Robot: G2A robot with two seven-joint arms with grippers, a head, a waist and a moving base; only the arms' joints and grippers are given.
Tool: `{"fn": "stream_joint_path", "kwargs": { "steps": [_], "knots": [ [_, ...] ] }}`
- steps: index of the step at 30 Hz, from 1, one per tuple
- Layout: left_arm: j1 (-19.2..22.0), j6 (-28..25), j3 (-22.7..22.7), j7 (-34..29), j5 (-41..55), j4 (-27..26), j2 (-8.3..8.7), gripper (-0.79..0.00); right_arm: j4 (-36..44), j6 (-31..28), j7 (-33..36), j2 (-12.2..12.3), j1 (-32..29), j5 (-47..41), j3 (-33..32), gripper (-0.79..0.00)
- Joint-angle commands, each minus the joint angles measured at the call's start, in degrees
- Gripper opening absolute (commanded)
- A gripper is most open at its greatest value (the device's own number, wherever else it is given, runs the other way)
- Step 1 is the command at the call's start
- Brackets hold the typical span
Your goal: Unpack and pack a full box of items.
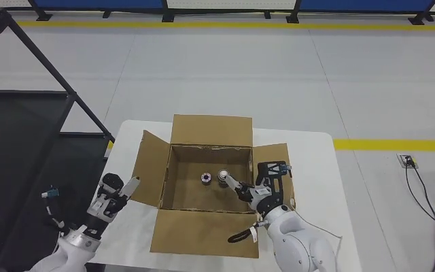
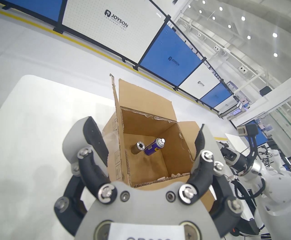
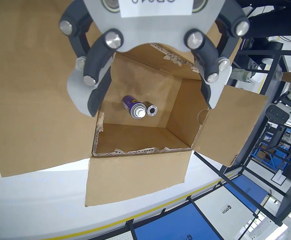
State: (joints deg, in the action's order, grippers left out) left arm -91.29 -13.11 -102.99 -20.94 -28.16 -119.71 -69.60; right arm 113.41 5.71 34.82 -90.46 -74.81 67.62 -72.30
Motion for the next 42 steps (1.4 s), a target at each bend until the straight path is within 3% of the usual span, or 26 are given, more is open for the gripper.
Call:
{"fn": "stream_joint_path", "kwargs": {
  "steps": [1, 9, 15, 25, 32, 42],
  "knots": [
    [0.6, 0.6, 1.1, -0.2, -1.6, 0.2, 0.05, 0.000, 0.0, 0.0, 0.0, 0.0, 0.0, 0.0, 0.0, 0.000],
    [1.4, 0.4, 4.5, -1.3, -5.3, -0.5, 0.22, 0.000, 2.1, 0.2, -2.0, 0.5, -1.7, -9.4, -6.5, 0.000],
    [2.7, 0.9, 7.8, -2.0, -8.4, 0.0, 0.30, 0.000, 1.9, 0.7, 7.4, 1.5, 1.2, -18.3, -16.7, 0.000],
    [6.4, 2.8, 15.6, -3.5, -14.4, 1.1, 0.18, 0.000, -7.6, -2.7, 21.8, 4.3, 7.4, -27.7, -30.6, 0.000],
    [9.4, 5.7, 20.4, -2.7, -17.5, 4.0, -0.16, 0.000, -15.0, -9.0, 28.6, 6.1, 11.6, -32.0, -33.2, 0.000],
    [13.4, 9.7, 25.3, -1.9, -19.5, 9.0, -0.76, 0.000, -26.4, -20.1, 36.8, 8.2, 20.5, -40.4, -29.8, 0.000]
  ]
}}
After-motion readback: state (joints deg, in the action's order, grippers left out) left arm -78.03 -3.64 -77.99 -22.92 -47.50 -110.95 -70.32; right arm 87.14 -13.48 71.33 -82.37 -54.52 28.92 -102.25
